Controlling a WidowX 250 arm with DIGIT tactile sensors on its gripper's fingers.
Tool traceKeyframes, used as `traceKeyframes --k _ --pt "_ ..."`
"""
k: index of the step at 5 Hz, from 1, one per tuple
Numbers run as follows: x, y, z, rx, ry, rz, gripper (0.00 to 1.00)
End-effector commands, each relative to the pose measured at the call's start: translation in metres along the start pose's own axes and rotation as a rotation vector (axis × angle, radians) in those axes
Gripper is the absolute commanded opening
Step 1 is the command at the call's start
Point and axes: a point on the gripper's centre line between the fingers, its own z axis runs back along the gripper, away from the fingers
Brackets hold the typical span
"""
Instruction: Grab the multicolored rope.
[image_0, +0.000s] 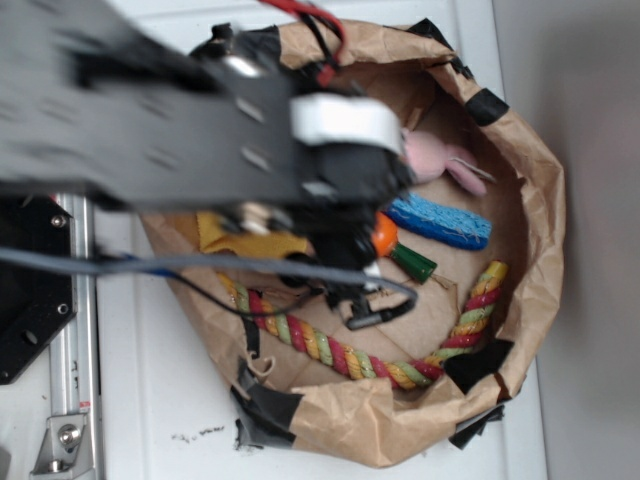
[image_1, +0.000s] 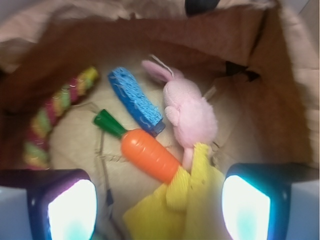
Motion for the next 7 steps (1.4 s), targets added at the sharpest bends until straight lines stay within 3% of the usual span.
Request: traceKeyframes --k 1,3,4,5,6,7 --pt "0.042 -0.042 -0.004 -0.094 -0.140 -0.120 1.00" --pt "0.051 -0.072 0.003 -0.194 -0.246 -0.255 1.00" --pt "0.048 -0.081 -0.018 -0.265 -0.231 -0.126 1.00" --pt "0.044 -0.085 -0.035 -0.296 -0.210 -0.120 1.00" --pt "0.036 -0.090 -0.054 -0.294 -0.182 -0.139 1.00" --pt "0.029 -0.101 -0.072 -0.281 -0.165 -0.285 1.00"
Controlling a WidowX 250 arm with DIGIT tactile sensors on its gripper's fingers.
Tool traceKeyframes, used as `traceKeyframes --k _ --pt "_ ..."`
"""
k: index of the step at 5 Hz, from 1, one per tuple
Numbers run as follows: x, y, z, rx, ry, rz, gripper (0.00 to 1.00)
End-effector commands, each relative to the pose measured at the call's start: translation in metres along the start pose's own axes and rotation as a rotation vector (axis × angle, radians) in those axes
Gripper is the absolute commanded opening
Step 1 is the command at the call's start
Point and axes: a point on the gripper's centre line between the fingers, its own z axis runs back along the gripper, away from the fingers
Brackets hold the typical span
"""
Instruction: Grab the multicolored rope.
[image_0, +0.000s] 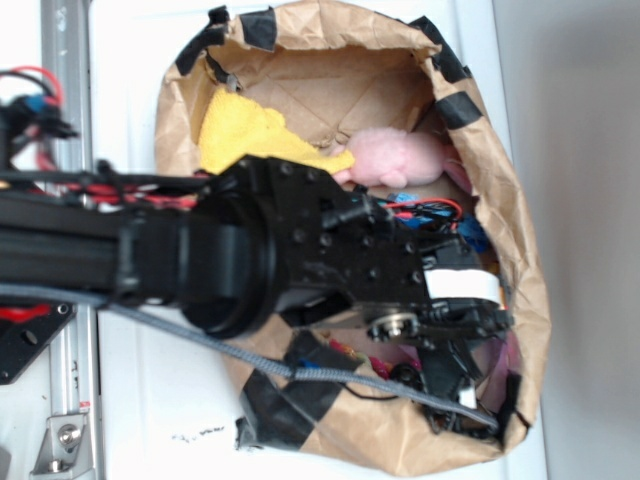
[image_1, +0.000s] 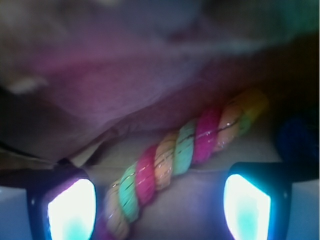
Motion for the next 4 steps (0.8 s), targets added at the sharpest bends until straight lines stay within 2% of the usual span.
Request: traceKeyframes --k 1,2,3,4 --pt "-0.018 -0.009 -0.016 0.037 0.120 -0.353 1.00" --pt "-0.031 0.006 0.007 0.130 0.164 -0.378 1.00" --pt "-0.039 0.016 0.043 0.144 0.149 -0.335 1.00" --pt "-0.039 0.015 0.059 0.100 0.117 -0.299 1.00"
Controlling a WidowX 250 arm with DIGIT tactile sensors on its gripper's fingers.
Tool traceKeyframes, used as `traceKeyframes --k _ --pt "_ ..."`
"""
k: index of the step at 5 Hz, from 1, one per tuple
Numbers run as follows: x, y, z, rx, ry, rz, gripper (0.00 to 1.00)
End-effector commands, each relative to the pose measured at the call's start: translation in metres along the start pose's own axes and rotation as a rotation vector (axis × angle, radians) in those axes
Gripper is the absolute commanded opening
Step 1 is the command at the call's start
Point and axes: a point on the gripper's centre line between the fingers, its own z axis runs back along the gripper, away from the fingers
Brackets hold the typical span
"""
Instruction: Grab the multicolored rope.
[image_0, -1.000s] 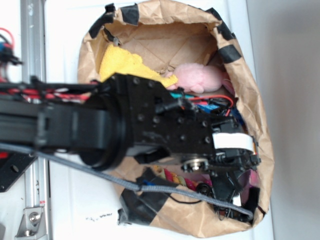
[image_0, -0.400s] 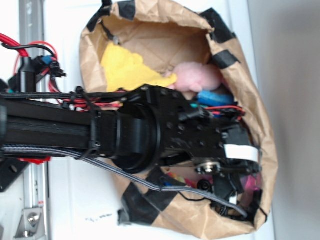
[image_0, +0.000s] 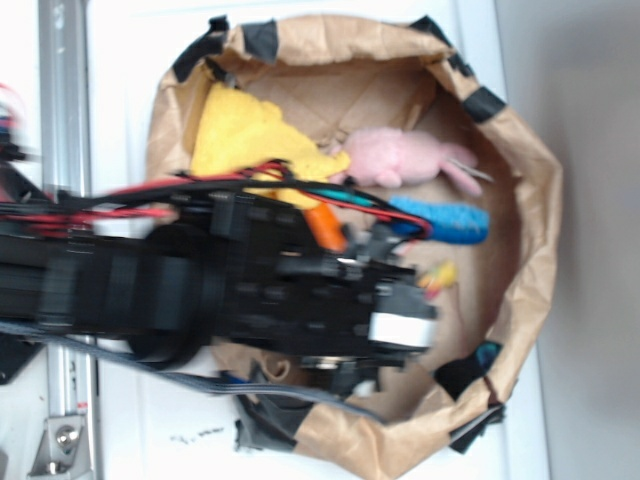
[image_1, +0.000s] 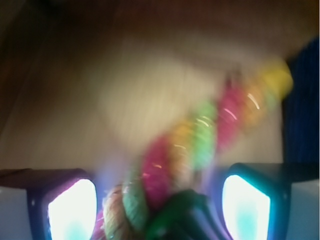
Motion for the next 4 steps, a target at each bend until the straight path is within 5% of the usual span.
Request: traceKeyframes --k 1,3,4 --pt "0.017 0.008 0.028 -0.070 -0.128 0.116 1.00" --pt "0.031 0.017 -0.006 -0.047 -0.074 0.277 1.00" --pt "0.029 0.026 -0.020 -0.035 -0.006 0.353 0.37"
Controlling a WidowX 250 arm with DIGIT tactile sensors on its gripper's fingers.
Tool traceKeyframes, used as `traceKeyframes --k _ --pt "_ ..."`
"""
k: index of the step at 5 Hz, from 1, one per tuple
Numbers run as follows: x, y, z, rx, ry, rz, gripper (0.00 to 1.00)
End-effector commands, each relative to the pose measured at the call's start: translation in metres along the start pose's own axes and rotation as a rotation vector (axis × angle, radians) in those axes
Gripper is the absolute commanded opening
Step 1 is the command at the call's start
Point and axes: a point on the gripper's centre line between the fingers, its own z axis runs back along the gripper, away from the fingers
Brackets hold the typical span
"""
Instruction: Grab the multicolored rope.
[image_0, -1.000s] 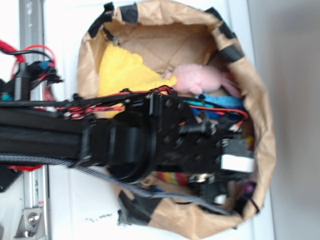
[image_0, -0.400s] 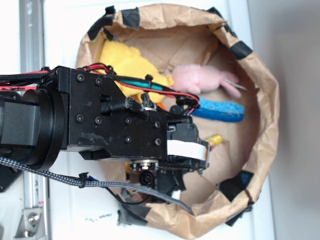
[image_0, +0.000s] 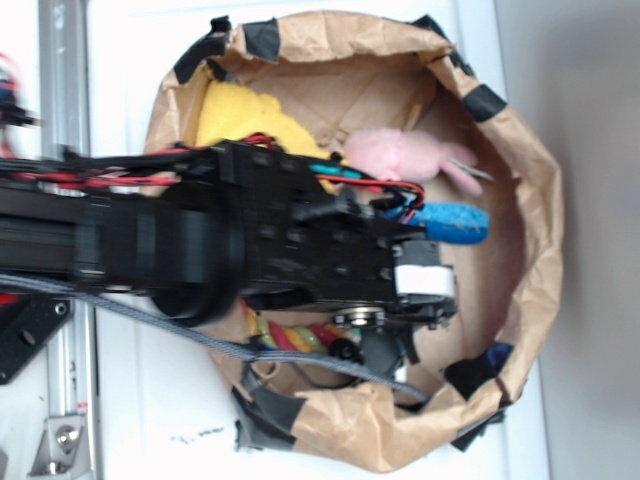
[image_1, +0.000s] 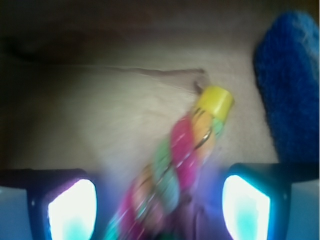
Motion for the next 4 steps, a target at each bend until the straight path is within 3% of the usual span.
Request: traceKeyframes --k 1,3,4 --pt "0.013 0.020 0.000 0.013 0.011 0.114 0.00" --pt "0.028 0.026 0.035 0.043 -0.041 0.040 0.00" --pt "0.038 0.033 0.086 0.061 -0.154 -0.116 0.00"
